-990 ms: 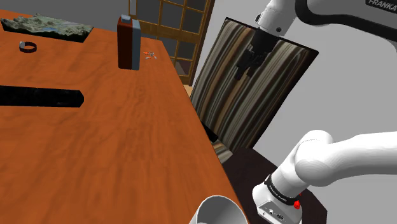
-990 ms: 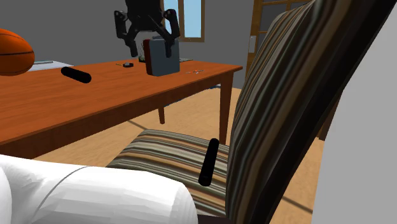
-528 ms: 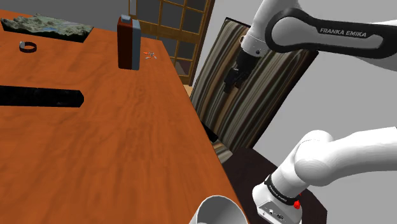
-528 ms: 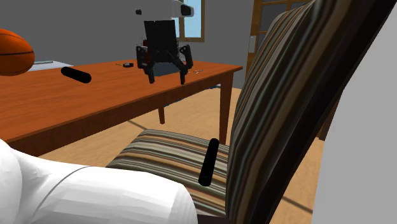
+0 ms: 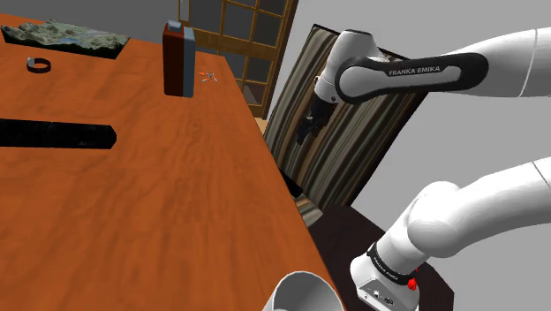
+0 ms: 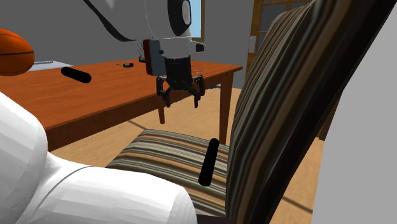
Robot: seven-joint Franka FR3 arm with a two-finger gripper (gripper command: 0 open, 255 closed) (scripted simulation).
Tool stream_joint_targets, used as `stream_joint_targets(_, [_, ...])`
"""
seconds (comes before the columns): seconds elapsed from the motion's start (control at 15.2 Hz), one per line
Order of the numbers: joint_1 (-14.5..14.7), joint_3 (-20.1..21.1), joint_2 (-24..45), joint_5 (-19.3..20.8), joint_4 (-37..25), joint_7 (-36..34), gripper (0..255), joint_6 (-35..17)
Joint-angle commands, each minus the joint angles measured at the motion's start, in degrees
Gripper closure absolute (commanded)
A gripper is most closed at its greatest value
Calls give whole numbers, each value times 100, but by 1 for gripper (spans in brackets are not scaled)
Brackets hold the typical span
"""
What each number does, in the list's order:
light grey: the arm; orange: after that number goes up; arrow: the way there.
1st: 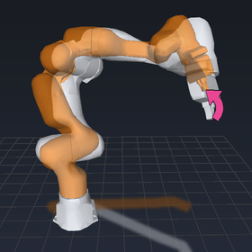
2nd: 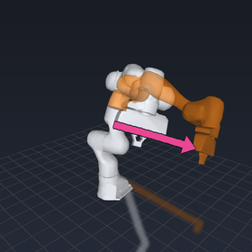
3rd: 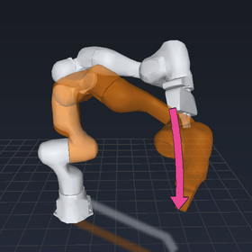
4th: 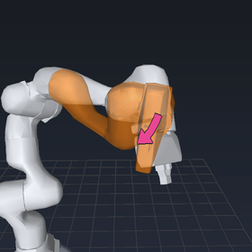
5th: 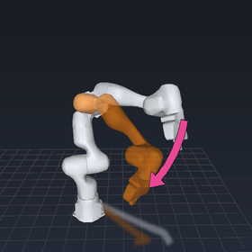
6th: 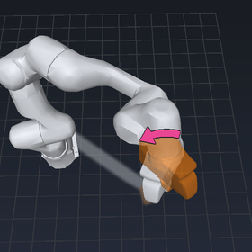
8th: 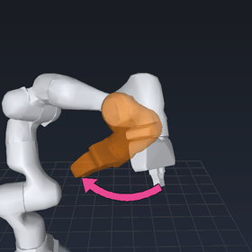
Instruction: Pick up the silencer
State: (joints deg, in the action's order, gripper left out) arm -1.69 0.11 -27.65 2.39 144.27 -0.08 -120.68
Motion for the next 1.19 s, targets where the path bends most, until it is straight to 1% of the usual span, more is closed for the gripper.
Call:
stream_joint_targets(0.0, [-39, -43, 379, 58, 23, 58, 0, -390])
stream_joint_targets(0.26, [-127, -149, 1138, 176, 46, 186, 0, -1135])
stream_joint_targets(0.53, [-215, -247, 1977, 284, -62, 303, 0, -1831])
stream_joint_targets(0.79, [-301, -337, 2868, 374, -300, 413, 0, -2452])
stream_joint_targets(1.12, [-405, -430, 4012, 446, -767, 553, 0, -3091])
